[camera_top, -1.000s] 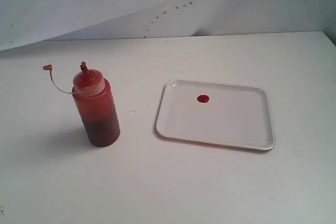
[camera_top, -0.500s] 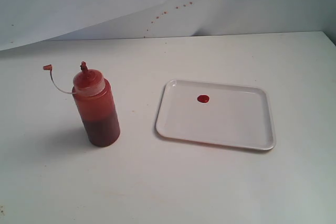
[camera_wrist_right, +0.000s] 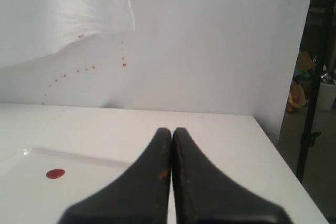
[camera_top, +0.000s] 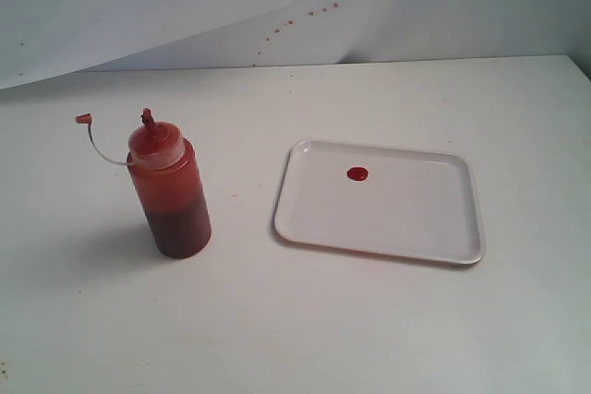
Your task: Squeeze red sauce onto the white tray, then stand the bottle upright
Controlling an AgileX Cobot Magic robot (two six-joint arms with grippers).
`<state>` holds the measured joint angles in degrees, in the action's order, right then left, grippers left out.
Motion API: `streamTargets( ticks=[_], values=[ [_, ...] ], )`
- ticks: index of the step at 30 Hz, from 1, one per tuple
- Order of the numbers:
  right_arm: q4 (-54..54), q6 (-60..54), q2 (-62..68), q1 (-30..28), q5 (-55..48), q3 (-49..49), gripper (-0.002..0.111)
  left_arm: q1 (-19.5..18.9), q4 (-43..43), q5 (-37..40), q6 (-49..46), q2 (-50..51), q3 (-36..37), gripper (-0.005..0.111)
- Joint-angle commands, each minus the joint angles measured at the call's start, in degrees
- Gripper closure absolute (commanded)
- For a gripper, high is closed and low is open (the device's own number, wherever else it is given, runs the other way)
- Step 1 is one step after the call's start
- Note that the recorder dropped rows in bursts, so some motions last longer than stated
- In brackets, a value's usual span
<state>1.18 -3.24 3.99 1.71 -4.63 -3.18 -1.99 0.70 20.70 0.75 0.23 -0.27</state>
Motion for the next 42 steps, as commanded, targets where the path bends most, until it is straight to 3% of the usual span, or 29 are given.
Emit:
streamTargets(
  ticks=[1, 12, 19, 26, 42],
  values=[
    [0.8, 0.3, -2.2, -0.5, -0.2, 3.2, 0.108, 0.3, 0.2, -0.8, 0.3, -0.2, 0.3, 0.107],
    [-0.8, 0.3, -4.0, -0.5, -5.1, 3.2, 0.108, 0.3, 0.2, -0.8, 0.3, -0.2, 0.3, 0.107],
    [-0.8, 1.2, -4.0, -0.5, -13.8, 3.2, 0.108, 0.3, 0.2, -0.8, 0.3, -0.2, 0.3, 0.107],
    [-0.8, 1.2, -4.0, 2.3, -14.2, 3.2, 0.108, 0.3, 0.2, -0.8, 0.3, -0.2, 0.3, 0.107],
    [1.2, 0.5, -4.0, 2.3, -14.6, 3.2, 0.108, 0.3, 0.2, -0.8, 0.3, -0.2, 0.3, 0.107]
  ],
)
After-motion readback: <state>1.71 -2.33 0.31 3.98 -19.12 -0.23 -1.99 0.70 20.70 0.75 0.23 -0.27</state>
